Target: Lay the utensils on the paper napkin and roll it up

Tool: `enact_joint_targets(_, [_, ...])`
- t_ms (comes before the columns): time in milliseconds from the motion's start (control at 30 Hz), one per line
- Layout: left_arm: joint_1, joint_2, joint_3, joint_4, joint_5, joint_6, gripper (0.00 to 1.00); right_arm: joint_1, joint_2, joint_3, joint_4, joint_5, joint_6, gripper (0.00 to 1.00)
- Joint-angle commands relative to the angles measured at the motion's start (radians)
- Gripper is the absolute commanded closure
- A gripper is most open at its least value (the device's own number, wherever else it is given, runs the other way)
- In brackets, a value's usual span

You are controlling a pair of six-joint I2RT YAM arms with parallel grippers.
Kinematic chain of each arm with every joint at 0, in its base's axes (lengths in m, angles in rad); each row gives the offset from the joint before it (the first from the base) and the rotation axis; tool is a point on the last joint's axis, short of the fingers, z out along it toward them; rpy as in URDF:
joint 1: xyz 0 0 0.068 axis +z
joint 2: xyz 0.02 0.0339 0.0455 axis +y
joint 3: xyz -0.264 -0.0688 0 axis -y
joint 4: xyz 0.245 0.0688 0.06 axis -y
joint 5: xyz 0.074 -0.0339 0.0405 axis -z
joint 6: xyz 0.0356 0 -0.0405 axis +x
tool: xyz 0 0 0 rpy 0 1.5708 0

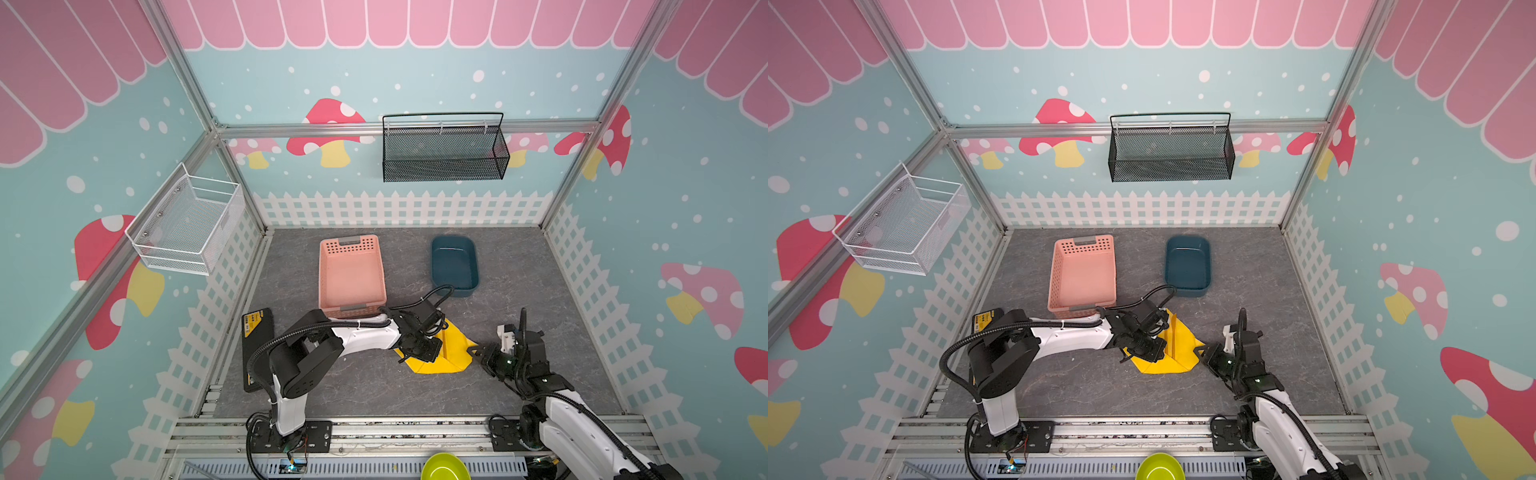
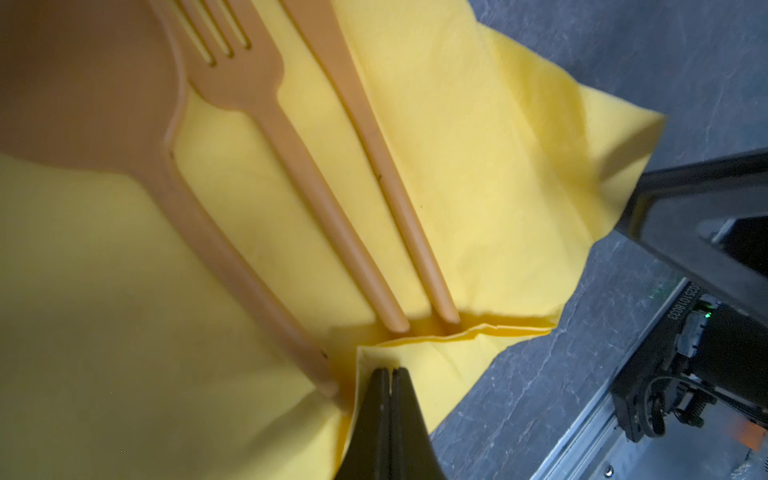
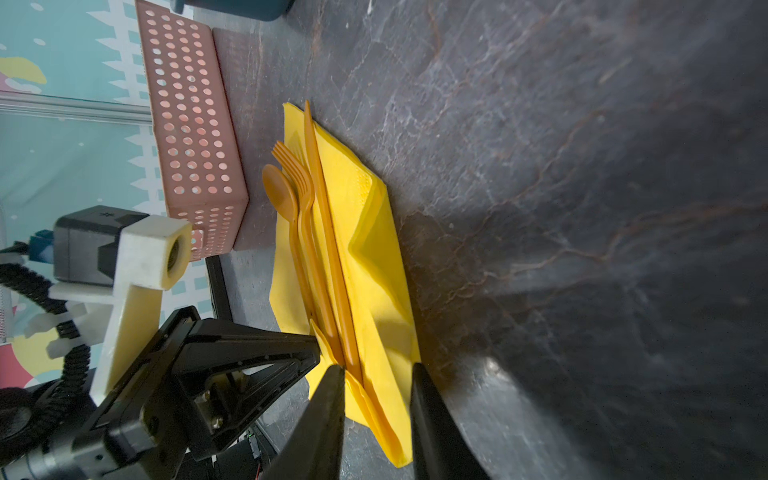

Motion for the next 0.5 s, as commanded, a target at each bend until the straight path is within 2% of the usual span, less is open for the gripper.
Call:
enact_joint_targets(0, [0.004, 0.013, 0.011, 0.008, -0.001, -0.006, 0.98, -0.007, 0.030, 0.006, 0.009, 0.009, -0.032, 0.75])
enact_joint_targets(233, [0.003, 0.016, 0.013, 0.009, 0.002, -0.008, 0.98, -0.007, 0.071, 0.026, 0.005, -0.014, -0.062, 0.92])
enact_joint_targets(467, [0.003, 0.021, 0.014, 0.010, 0.003, -0.007, 0.98, -0.006, 0.060, 0.041, -0.002, -0.038, -0.061, 0.97])
